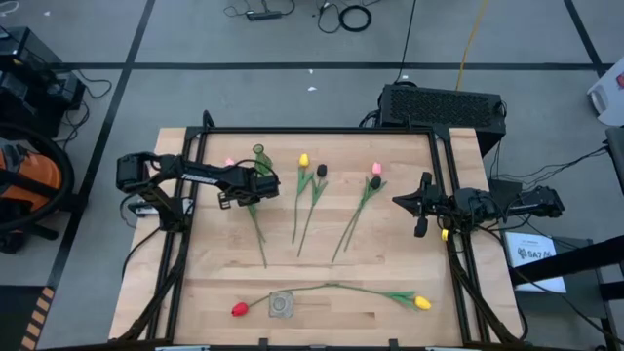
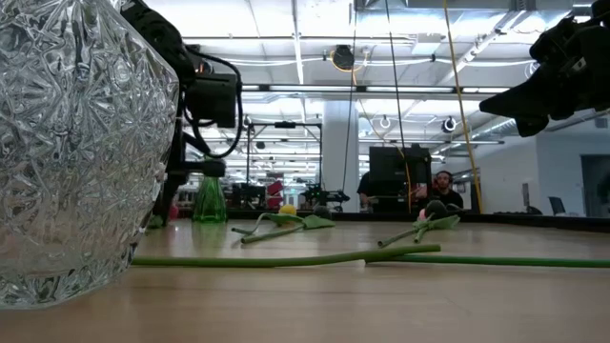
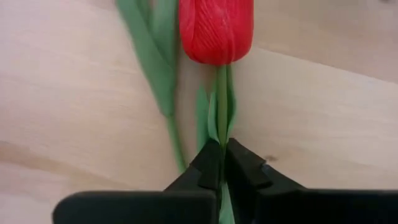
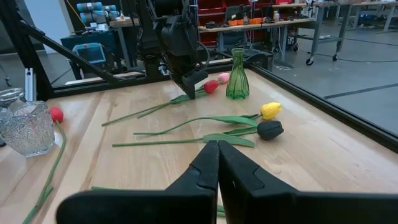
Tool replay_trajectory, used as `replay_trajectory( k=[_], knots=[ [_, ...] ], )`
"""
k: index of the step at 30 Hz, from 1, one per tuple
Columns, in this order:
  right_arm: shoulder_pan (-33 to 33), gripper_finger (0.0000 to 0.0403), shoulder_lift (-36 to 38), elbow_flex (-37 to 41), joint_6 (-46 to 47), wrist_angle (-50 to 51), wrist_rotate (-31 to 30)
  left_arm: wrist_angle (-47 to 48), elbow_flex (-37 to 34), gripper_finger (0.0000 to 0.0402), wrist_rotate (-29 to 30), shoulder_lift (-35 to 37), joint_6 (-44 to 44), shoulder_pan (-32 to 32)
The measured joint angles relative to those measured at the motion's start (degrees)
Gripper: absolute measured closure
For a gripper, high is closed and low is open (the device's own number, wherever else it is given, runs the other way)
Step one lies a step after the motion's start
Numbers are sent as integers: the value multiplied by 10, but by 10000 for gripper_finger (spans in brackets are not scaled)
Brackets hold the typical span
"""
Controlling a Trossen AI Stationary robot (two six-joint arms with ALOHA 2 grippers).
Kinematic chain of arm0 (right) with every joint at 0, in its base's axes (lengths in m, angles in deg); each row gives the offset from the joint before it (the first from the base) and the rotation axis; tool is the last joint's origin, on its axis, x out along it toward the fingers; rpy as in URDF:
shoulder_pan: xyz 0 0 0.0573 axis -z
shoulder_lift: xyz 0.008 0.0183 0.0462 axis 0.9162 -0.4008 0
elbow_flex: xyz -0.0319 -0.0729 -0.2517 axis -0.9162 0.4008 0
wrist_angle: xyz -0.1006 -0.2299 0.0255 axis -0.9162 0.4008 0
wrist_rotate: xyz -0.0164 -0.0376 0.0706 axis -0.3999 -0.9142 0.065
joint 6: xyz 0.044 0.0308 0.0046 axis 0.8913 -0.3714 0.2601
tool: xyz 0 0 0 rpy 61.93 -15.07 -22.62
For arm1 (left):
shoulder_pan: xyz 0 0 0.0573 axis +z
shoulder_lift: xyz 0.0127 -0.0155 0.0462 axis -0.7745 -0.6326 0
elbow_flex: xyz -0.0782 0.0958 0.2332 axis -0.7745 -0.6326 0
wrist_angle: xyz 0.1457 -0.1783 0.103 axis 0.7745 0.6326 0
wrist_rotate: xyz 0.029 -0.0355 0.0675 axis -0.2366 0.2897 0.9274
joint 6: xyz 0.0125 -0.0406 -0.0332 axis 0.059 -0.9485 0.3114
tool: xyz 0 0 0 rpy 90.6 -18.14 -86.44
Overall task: Sort flowers into vase by color
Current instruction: Put the top red flower into the green vase
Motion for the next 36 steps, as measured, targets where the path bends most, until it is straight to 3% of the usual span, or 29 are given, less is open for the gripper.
replay_trajectory(
  k=[9,16,21,24,27,31,36],
  knots=[
    [0,403,0,0,0,0,0,34,2,389,66,108,-47,-32],
    [0,403,0,0,0,0,0,42,3,389,171,226,-25,-60],
    [0,403,0,0,0,0,0,55,18,390,268,306,38,-79],
    [0,403,0,0,0,0,0,43,42,390,328,338,139,-88],
    [0,403,0,0,0,0,0,-15,61,390,364,362,319,-93],
    [0,403,0,0,0,0,0,-152,71,390,371,377,590,-95],
    [0,403,0,0,0,0,0,-282,72,390,371,377,840,-95]
  ],
)
